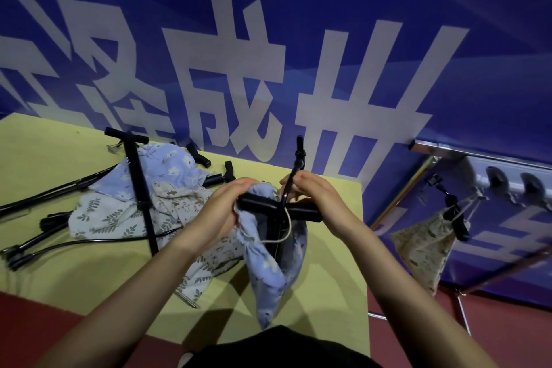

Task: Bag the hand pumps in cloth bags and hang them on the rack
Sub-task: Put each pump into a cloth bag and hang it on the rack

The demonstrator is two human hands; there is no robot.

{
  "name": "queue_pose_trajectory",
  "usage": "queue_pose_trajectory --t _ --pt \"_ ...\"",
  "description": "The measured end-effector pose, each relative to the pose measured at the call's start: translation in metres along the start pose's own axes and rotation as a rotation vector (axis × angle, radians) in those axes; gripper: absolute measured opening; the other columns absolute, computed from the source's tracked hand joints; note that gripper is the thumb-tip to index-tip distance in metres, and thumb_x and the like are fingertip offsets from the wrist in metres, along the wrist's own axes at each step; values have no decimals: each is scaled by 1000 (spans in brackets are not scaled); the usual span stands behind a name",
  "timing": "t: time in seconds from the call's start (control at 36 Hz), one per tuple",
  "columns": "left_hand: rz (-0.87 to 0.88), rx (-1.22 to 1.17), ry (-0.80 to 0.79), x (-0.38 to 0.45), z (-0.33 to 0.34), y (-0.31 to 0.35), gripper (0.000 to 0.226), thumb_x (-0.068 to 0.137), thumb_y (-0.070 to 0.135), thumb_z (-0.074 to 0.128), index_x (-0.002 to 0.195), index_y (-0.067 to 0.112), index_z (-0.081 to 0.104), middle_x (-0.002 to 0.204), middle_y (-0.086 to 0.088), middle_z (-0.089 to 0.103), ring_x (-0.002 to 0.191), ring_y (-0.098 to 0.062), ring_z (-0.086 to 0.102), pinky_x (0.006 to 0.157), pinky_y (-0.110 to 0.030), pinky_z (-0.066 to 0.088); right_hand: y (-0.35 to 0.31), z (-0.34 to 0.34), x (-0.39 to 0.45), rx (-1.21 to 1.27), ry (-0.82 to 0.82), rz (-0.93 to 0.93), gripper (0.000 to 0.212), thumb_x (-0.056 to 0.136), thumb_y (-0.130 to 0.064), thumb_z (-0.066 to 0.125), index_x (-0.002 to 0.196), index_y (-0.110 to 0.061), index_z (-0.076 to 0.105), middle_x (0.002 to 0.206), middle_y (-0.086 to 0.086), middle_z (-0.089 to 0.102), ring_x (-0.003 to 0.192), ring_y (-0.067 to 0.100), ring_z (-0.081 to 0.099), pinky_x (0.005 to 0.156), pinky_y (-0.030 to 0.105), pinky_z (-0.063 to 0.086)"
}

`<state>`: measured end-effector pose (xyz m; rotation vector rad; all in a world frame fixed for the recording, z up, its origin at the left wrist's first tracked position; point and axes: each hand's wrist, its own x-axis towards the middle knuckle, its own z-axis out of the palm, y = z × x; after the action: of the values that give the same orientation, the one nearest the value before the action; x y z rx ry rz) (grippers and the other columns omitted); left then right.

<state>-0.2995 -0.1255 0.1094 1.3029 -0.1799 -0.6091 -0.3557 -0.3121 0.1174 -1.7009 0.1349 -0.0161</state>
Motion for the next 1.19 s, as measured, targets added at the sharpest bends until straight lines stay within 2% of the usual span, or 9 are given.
queue_pose_trajectory --t 0.17,0.25,0.36,0.53,0.64,0.83,0.94,1.03,1.19 --pt "145 423 50 9 -11 12 15 95 11 54 93 19 67 91 0 66 89 -14 62 80 -24 47 5 -9 7 -153 -84 42 25 95 -20 49 81 -16 70 86 -15 68 84 3 62 83 24 44" --pt "347 642 113 12 -15 16 11 91 13 62 94 21 69 97 2 66 91 -9 62 81 -17 48 3 -10 10 -204 -106 82 28 90 -30 54 104 -12 70 111 3 69 106 17 63 95 31 45" --pt "560 851 217 9 -14 15 8 89 16 66 94 18 71 93 9 63 89 -9 60 75 -22 48 -4 -7 12 -210 -178 96 27 97 -20 51 120 -21 64 119 -7 65 110 7 61 94 23 46" --pt "610 805 262 3 -17 7 8 90 18 64 93 14 70 92 7 66 89 -11 62 77 -29 53 -7 -7 13 -218 -231 102 28 98 -20 48 121 -28 63 117 -9 65 105 7 63 88 21 47" --pt "561 704 272 2 -17 9 7 91 14 63 91 13 70 87 5 68 86 -9 64 78 -22 52 -10 -6 14 -287 -289 91 27 99 -17 44 114 -9 65 106 0 67 91 9 61 79 22 45" --pt "481 442 224 -7 -1 17 8 91 8 60 86 10 66 74 0 62 70 -6 59 71 -15 48 -14 -1 18 -331 -323 50 24 96 -16 47 75 -20 56 78 -6 55 77 12 51 76 32 38" --pt "421 332 150 -15 6 31 9 92 12 58 87 14 64 53 4 49 50 -9 47 53 -22 42 -11 3 21 -340 -240 -34 25 82 -31 49 75 -7 56 83 4 49 81 16 48 76 31 36" --pt "321 241 73 -17 6 42 10 95 16 55 89 16 62 51 5 47 39 -8 37 50 -30 32 -4 5 21 -357 -145 -184 20 83 -28 50 67 -16 54 85 1 47 92 14 44 83 19 34" --pt "341 350 -37 -23 1 44 18 99 14 46 99 21 63 60 -1 60 55 -24 51 57 -27 46 5 17 14 -50 -37 -224 21 91 -24 49 73 -13 51 69 -5 51 66 11 45 63 20 37"
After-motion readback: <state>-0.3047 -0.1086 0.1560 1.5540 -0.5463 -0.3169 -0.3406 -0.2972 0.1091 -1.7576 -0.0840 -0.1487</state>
